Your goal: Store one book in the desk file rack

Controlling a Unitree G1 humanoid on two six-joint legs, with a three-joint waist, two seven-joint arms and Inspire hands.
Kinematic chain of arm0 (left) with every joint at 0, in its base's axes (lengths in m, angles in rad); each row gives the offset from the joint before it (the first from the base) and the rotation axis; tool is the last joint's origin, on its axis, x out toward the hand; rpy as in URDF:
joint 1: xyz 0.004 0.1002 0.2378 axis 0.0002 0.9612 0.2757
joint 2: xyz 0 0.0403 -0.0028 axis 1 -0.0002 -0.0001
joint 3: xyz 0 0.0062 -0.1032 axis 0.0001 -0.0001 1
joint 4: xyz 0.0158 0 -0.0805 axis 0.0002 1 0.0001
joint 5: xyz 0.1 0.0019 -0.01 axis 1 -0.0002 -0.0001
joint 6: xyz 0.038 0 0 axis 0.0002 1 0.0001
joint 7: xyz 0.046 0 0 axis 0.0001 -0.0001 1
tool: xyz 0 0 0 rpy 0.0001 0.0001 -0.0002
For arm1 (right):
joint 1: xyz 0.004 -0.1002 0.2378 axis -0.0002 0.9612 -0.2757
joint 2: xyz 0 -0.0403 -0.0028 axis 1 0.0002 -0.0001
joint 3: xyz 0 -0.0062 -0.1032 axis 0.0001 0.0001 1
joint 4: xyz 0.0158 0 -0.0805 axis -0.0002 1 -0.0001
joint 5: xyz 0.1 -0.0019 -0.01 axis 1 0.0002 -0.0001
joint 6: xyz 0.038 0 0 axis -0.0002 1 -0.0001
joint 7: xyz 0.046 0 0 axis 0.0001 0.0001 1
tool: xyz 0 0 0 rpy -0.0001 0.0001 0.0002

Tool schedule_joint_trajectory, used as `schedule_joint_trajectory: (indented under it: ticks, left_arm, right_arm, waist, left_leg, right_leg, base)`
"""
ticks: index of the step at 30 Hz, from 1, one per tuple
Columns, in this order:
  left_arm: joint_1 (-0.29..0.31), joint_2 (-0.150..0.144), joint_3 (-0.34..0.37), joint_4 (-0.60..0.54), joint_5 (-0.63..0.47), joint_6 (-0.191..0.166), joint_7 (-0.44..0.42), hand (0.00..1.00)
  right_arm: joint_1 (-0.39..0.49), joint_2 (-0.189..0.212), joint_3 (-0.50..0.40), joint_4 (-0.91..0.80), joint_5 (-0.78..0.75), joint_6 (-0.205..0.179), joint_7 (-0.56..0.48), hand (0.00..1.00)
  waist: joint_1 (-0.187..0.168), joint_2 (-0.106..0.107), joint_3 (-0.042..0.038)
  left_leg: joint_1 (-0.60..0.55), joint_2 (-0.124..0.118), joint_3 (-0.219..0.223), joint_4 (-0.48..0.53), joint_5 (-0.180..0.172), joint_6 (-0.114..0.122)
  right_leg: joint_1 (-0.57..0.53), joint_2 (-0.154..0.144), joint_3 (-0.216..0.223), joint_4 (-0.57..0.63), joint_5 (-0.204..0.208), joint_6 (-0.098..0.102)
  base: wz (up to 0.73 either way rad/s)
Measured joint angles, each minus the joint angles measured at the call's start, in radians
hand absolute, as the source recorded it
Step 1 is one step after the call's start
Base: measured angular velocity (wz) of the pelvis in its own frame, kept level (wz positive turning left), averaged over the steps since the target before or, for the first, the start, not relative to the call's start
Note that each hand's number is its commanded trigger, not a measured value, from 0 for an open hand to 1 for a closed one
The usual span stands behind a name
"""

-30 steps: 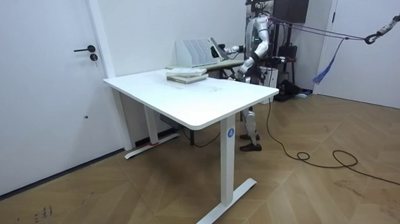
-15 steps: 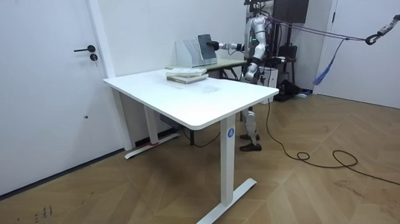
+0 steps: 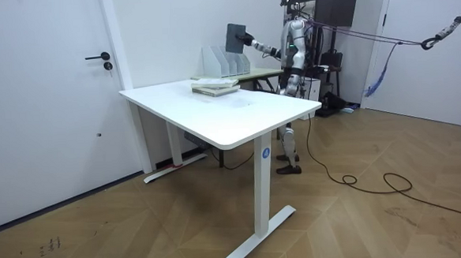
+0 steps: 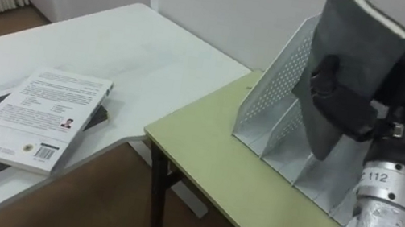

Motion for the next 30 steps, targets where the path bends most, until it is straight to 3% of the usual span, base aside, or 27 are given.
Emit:
schedule_joint_trajectory:
  ticks: [3,9,17,30]
  left_arm:
    - [0.0,-0.001,0.028,0.016,0.0,0.0,0.014,0.0]
    - [0.002,0.001,0.078,0.036,0.003,0.0,0.052,0.0]
    - [0.003,0.003,0.1,0.041,0.01,0.005,0.072,0.0]
    - [0.003,0.004,0.105,0.055,0.022,0.009,0.135,0.0]
  right_arm:
    - [-0.034,0.0,-0.033,-0.003,-0.02,-0.002,-0.094,1.0]
    - [-0.084,-0.001,-0.082,-0.004,-0.077,-0.026,-0.231,1.0]
    - [-0.107,-0.007,-0.106,-0.004,-0.076,-0.047,-0.268,1.0]
    - [-0.12,-0.025,-0.111,0.048,-0.069,-0.055,-0.322,1.0]
  waist:
    - [0.01,-0.019,-0.0063]
    - [0.012,-0.043,-0.0052]
    - [0.012,-0.039,0.0031]
    - [0.013,-0.046,0.0078]
  left_leg:
    - [0.003,-0.001,0.0,0.0,0.0,0.0]
    - [0.002,-0.001,-0.001,0.001,0.0,0.0]
    - [0.001,0.0,-0.015,-0.003,0.0,0.0]
    - [0.0,-0.007,-0.037,-0.004,0.0,0.0]
  right_leg:
    - [0.006,0.0,-0.001,-0.007,0.0,0.0]
    - [0.014,0.0,-0.016,-0.016,0.001,0.0]
    - [0.017,-0.002,-0.036,-0.013,0.002,0.0]
    - [0.022,-0.006,-0.052,-0.016,0.001,0.001]
  base:
    - [0.0]
    - [0.07]
    - [0.06]
    - [0.02]
